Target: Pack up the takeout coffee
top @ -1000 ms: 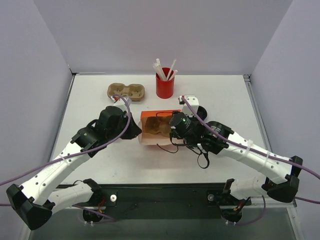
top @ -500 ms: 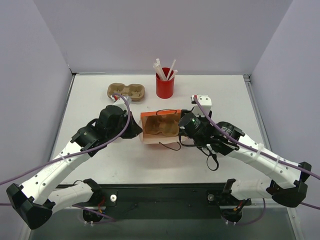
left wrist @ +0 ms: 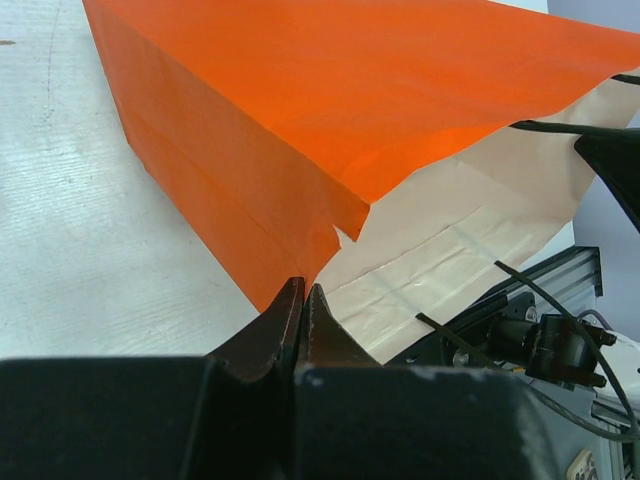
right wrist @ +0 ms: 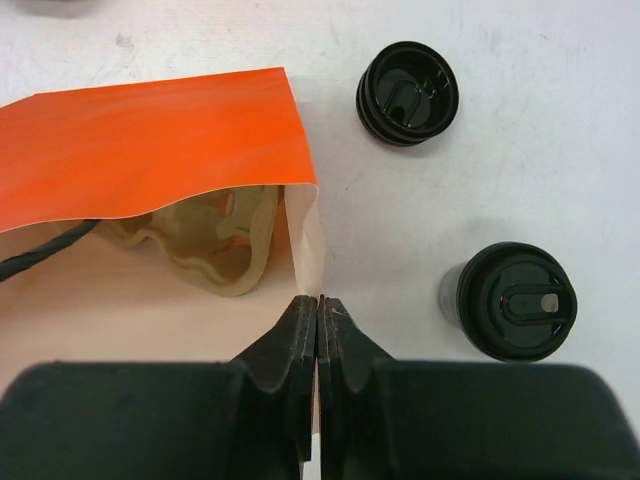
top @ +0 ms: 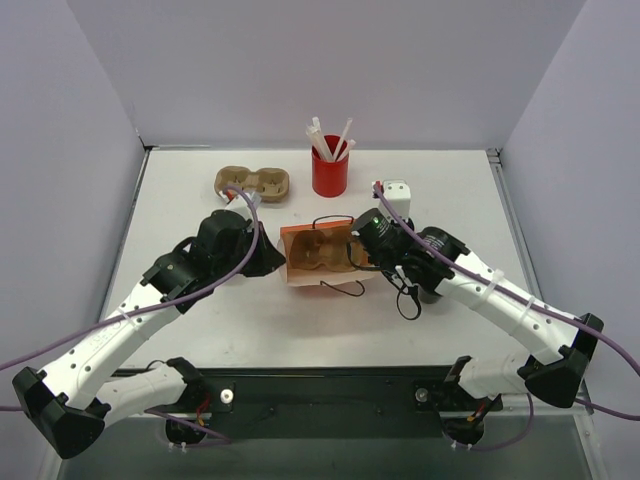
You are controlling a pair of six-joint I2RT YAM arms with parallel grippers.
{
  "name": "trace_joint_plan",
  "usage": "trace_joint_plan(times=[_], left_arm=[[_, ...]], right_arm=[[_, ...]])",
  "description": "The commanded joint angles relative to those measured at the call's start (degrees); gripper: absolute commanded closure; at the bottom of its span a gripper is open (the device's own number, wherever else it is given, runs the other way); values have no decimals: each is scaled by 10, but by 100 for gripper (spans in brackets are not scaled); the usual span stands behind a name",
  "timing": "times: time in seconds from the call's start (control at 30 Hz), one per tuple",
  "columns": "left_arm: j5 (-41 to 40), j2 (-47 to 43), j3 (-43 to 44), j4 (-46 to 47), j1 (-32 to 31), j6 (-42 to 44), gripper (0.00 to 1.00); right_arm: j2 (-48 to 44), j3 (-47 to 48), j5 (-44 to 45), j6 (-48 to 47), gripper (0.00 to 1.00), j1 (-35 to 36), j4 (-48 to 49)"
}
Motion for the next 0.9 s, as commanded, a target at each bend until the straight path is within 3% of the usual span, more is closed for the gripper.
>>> trace_joint_plan(times=[0.0, 0.03, 0.1, 0.17, 0.23, 0.3, 0.4, 0.53, 0.63, 0.67, 0.8, 0.83, 0.87], left_arm=[[-1, -4, 23, 10, -2, -16, 100], [0, -2, 29, -3, -2, -17, 100], [-8, 26, 129, -54, -1, 0, 100], [-40, 49, 194, -157, -14, 16, 100], [-40, 39, 149, -167, -15, 14, 100], [9, 11, 79, -147, -1, -15, 100], [5, 16, 100, -138, 1, -26, 100], [-15, 68, 211, -220, 1, 0, 100], [41, 45, 107, -181, 23, -33, 100], [68, 42, 115, -178, 28, -38, 100], [24, 75, 250, -241, 20, -15, 100], [19, 72, 248, -239, 15, -16, 100], [23, 54, 183, -229, 12, -22, 100]], right_arm=[[-1, 15, -9, -47, 100, -4, 6], [-1, 25, -11, -54, 100, -4, 5], [-2, 85, -9, -51, 100, 2, -28], [-7, 90, 0, -24, 100, 21, -46], [-12, 52, -15, -5, 100, 43, -47], [-2, 36, -27, -1, 100, 42, -55], [17, 124, -8, -41, 100, 37, -62], [57, 237, -1, -80, 100, 30, -99], [51, 170, -7, -53, 100, 25, -102], [50, 167, -11, -49, 100, 24, -106], [51, 247, 9, -94, 100, 28, -110], [46, 245, 13, -87, 100, 28, -110], [39, 194, 3, -76, 100, 24, -106]])
